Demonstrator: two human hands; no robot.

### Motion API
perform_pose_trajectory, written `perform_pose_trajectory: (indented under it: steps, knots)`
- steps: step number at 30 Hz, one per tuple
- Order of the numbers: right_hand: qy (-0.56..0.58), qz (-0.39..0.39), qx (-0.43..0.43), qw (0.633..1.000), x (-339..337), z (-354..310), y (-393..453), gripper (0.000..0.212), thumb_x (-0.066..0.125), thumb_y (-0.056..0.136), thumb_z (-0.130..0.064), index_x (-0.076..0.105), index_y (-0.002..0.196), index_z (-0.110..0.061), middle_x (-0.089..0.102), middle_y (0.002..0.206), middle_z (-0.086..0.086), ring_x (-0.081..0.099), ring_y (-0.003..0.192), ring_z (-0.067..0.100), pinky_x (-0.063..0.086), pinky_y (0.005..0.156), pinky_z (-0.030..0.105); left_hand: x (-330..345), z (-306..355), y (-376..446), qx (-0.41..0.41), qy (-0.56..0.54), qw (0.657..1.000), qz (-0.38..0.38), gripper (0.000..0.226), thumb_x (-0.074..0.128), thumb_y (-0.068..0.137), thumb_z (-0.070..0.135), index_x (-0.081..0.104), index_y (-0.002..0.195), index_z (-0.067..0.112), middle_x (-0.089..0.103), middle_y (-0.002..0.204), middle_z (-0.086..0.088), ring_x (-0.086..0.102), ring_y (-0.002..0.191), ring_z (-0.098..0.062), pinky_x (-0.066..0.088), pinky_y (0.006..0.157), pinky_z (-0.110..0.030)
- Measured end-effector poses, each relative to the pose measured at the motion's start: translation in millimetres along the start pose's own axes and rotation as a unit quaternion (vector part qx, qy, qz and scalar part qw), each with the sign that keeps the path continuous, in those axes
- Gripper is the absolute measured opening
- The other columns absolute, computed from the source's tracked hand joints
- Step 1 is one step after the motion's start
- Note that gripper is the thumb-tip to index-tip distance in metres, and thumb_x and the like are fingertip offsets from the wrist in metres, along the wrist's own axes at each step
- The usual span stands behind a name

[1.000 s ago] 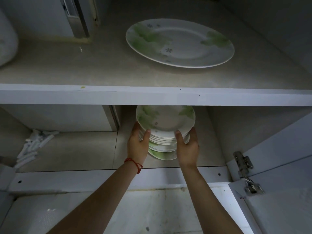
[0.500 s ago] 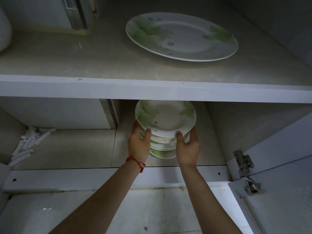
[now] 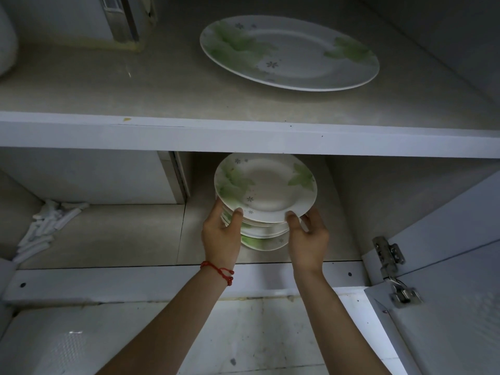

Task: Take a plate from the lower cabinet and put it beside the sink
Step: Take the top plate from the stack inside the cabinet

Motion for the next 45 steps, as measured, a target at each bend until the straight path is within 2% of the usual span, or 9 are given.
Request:
perform_pose_trajectory:
  steps: [3, 6, 14, 16, 20, 26, 31, 39, 45]
  knots:
    - [0.019, 0.007, 0.003, 1.000, -3, 0, 0, 0.038, 0.063, 0.079, -0.011, 0.061, 0.116, -0.020, 0.068, 0.109, 0.003, 0.061, 0.103, 0.016, 0.047, 0.081, 0.021, -1, 5, -5, -0.022, -0.042, 0.999, 0.008, 0.039, 0.059, 0.082, 0.003, 0.057, 0.117, 0.020, 0.061, 0.092, 0.018, 0.055, 0.087, 0.007, 0.046, 0.066, -0.002]
    - [0.025, -0.005, -0.002, 1.000, -7, -4, -2, 0.034, 0.062, 0.080, -0.008, 0.062, 0.113, -0.018, 0.070, 0.099, 0.000, 0.064, 0.095, 0.013, 0.049, 0.075, 0.013, -1, 6, -7, -0.048, -0.085, 0.995, 0.014, 0.038, 0.060, 0.079, -0.004, 0.062, 0.112, 0.015, 0.065, 0.089, 0.010, 0.061, 0.082, 0.001, 0.051, 0.065, -0.008]
    - [0.057, -0.033, 0.006, 0.998, -13, -10, -4, 0.022, 0.058, 0.080, 0.004, 0.064, 0.094, -0.011, 0.054, 0.052, -0.016, 0.060, 0.068, 0.007, 0.056, 0.083, 0.036, -6, -1, -4, -0.108, -0.151, 0.982, 0.036, 0.027, 0.061, 0.076, -0.009, 0.066, 0.079, 0.017, 0.070, 0.070, 0.006, 0.064, 0.073, -0.011, 0.056, 0.067, -0.022]
    - [0.069, -0.041, 0.001, 0.997, -14, -13, -4, 0.030, 0.057, 0.079, 0.007, 0.066, 0.090, -0.020, 0.052, 0.054, -0.013, 0.059, 0.070, 0.011, 0.056, 0.077, 0.034, -7, -3, 0, -0.127, -0.158, 0.978, 0.041, 0.025, 0.063, 0.076, -0.008, 0.067, 0.077, 0.016, 0.071, 0.061, 0.010, 0.066, 0.069, -0.011, 0.056, 0.070, -0.027]
    - [0.094, -0.058, -0.008, 0.994, -20, -15, -4, 0.035, 0.054, 0.080, 0.011, 0.065, 0.099, -0.016, 0.048, 0.063, -0.001, 0.058, 0.068, 0.008, 0.059, 0.070, 0.026, -11, -4, 10, -0.156, -0.183, 0.969, 0.057, 0.016, 0.063, 0.075, -0.007, 0.065, 0.082, 0.007, 0.066, 0.079, -0.005, 0.066, 0.067, -0.012, 0.057, 0.062, -0.020]
    - [0.113, -0.100, -0.009, 0.988, -33, -17, -1, 0.041, 0.052, 0.080, 0.015, 0.066, 0.098, -0.019, 0.058, 0.056, -0.015, 0.062, 0.073, 0.006, 0.056, 0.065, 0.020, -17, 1, 21, -0.151, -0.193, 0.969, 0.041, 0.021, 0.062, 0.077, -0.006, 0.061, 0.097, -0.008, 0.067, 0.076, -0.006, 0.065, 0.066, -0.015, 0.057, 0.059, -0.019]
    - [0.115, -0.129, 0.023, 0.985, -48, -9, -4, 0.051, 0.051, 0.080, 0.015, 0.067, 0.095, -0.031, 0.062, 0.071, -0.006, 0.066, 0.074, 0.004, 0.057, 0.063, 0.020, -24, -3, 25, -0.139, -0.170, 0.975, 0.019, 0.016, 0.063, 0.076, -0.004, 0.067, 0.090, 0.004, 0.072, 0.059, 0.010, 0.068, 0.062, -0.009, 0.057, 0.059, -0.021]
    - [0.092, -0.179, 0.036, 0.979, -61, 0, -6, 0.054, 0.050, 0.080, 0.015, 0.066, 0.104, -0.031, 0.070, 0.081, -0.009, 0.067, 0.083, 0.007, 0.057, 0.066, 0.025, -44, -2, 11, -0.120, -0.113, 0.986, 0.000, 0.021, 0.064, 0.076, -0.003, 0.069, 0.076, 0.018, 0.073, 0.062, 0.011, 0.069, 0.065, -0.009, 0.054, 0.053, -0.018]
    - [0.079, -0.158, 0.026, 0.984, -62, -11, -8, 0.062, 0.048, 0.078, 0.017, 0.070, 0.086, -0.040, 0.063, 0.076, 0.001, 0.063, 0.072, 0.006, 0.057, 0.059, 0.021, -52, -3, -1, -0.126, -0.098, 0.987, 0.003, 0.020, 0.064, 0.076, -0.003, 0.068, 0.074, 0.016, 0.073, 0.062, 0.008, 0.069, 0.062, -0.009, 0.056, 0.054, -0.019]
Point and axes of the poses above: each hand's wrist, its own y-axis towards the middle knuckle, its own x-axis out of the palm, z = x × y, the point moved 5 cm from there along y, towards the middle knuckle
